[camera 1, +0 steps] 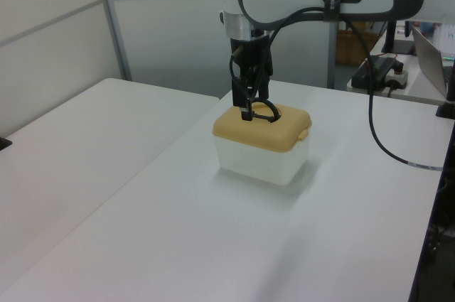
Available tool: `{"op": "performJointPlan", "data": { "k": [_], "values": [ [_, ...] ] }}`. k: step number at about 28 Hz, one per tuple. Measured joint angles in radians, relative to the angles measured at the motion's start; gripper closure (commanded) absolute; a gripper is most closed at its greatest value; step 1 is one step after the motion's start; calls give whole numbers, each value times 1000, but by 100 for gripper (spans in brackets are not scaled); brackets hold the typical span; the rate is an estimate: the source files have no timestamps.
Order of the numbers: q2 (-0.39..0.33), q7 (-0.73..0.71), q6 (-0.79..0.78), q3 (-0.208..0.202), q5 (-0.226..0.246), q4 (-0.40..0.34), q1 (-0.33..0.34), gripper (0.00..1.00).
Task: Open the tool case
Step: 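Lower the open gripper onto the black handle of the tan lid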
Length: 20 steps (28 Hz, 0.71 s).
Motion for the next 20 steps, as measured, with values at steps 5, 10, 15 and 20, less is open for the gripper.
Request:
{"op": "performJointPlan", "data": {
  "k": [5,10,15,20],
  "values": [
    [1,-23,-30,-4,-2,-1,-4,0],
    [6,-64,-30,-9,-4,-4,-42,0],
    [18,-84,1,-11,-5,-4,-94,0],
    [37,-116,76,-12,-5,-5,-149,0]
  ]
}}
